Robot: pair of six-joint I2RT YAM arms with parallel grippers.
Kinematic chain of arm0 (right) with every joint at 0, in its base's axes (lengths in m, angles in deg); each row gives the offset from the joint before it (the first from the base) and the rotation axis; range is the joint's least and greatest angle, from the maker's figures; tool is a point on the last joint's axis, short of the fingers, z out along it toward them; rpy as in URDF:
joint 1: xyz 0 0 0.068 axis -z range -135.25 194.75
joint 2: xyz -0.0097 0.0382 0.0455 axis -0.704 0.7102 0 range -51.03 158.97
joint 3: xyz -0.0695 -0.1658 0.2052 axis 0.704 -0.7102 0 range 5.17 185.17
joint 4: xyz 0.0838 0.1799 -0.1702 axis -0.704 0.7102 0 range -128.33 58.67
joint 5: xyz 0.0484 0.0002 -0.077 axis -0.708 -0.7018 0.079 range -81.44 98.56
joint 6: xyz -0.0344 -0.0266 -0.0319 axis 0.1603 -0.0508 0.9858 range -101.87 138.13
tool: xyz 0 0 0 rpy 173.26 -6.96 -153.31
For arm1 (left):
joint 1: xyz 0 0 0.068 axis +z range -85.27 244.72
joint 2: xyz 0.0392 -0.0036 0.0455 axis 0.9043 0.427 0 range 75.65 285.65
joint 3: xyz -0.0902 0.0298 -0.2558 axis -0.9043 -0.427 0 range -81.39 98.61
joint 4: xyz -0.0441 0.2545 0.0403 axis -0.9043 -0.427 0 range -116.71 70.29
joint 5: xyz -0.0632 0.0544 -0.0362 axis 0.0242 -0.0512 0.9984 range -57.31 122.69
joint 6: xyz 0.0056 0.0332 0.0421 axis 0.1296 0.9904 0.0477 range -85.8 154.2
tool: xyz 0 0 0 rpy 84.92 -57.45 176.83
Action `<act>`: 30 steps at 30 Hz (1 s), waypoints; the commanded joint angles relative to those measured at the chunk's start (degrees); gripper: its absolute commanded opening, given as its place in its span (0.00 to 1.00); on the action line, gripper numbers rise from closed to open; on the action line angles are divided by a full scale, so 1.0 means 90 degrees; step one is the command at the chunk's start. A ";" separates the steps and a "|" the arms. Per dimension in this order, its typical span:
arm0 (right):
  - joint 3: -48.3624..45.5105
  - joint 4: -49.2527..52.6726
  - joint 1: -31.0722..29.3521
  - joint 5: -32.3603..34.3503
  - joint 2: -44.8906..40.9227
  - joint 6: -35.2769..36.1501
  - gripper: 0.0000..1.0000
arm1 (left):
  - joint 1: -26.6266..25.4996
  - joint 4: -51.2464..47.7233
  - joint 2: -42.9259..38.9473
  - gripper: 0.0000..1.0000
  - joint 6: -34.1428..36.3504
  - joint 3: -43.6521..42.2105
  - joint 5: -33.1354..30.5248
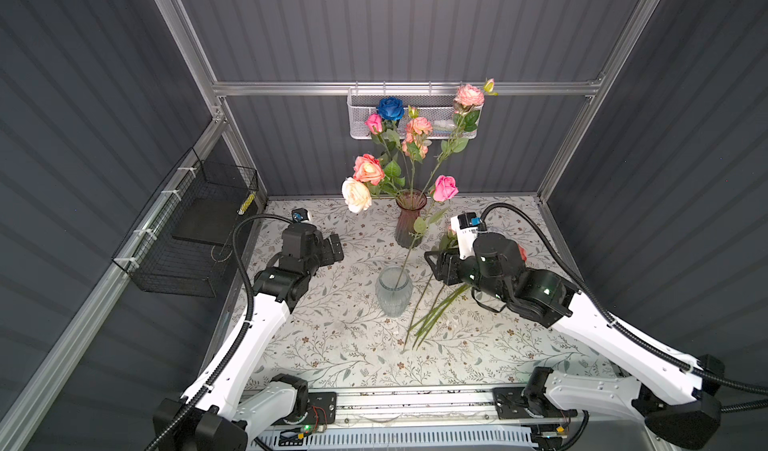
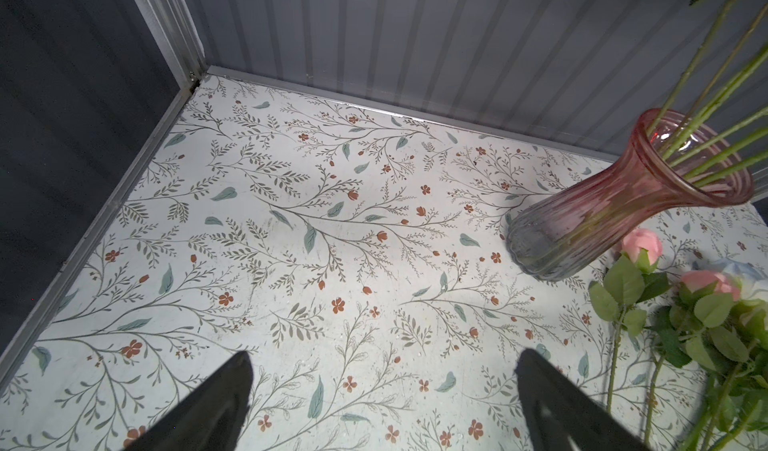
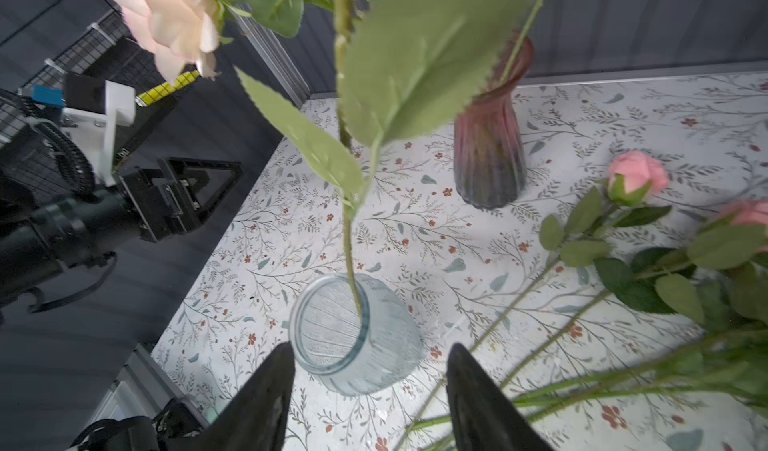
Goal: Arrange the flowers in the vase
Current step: 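Lift the pink rose and lower its stem into the clear vase with the right gripper, then open the right gripper and move it down to the loose roses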
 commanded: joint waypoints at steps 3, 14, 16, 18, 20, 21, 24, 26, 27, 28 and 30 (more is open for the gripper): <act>0.0024 0.0906 0.0122 0.0626 -0.0627 0.0065 0.62 | 0.0042 0.0242 -0.0175 1.00 0.0045 -0.0146 0.0346; -0.2082 -0.0320 0.2674 -0.1204 -0.0822 -0.0451 0.64 | 0.0042 0.0762 -0.0051 0.99 0.0004 -0.0239 0.2221; -0.2154 -0.0838 0.2822 -0.1284 -0.0238 -0.0590 0.69 | 0.0042 0.0764 0.0009 0.99 -0.0001 -0.0232 0.2317; -0.2126 -0.1282 0.2863 -0.1177 0.0330 -0.0574 0.71 | 0.0042 0.0701 0.0055 0.99 0.0000 -0.0213 0.2251; -0.1942 -0.1524 0.2968 -0.1228 0.0961 -0.0665 0.71 | 0.0042 0.0638 0.0092 0.99 -0.0010 -0.0169 0.2206; -0.1814 -0.1628 0.3080 -0.1428 0.1278 -0.0720 0.71 | 0.0042 0.0626 0.0122 0.99 -0.0010 -0.0157 0.2190; -0.1406 -0.1894 0.3317 -0.2077 0.2160 -0.0950 0.69 | 0.0042 0.0633 0.0285 0.99 -0.0051 -0.0175 0.2330; -0.1206 -0.2094 0.3334 -0.2290 0.2641 -0.0967 0.67 | 0.0042 0.0494 0.0473 0.99 -0.0150 -0.0074 0.2387; -0.1127 -0.2178 0.3334 -0.2359 0.2886 -0.1017 0.64 | 0.0042 0.0449 0.0554 0.99 -0.0196 -0.0047 0.2379; -0.0995 -0.2080 0.3344 -0.2362 0.3102 -0.1097 0.62 | 0.0042 0.0430 0.0605 0.99 -0.0262 -0.0027 0.2317; -0.0583 -0.1773 0.3353 -0.2426 0.3620 -0.1143 0.55 | 0.0042 0.0399 0.0703 0.99 -0.0337 -0.0036 0.2198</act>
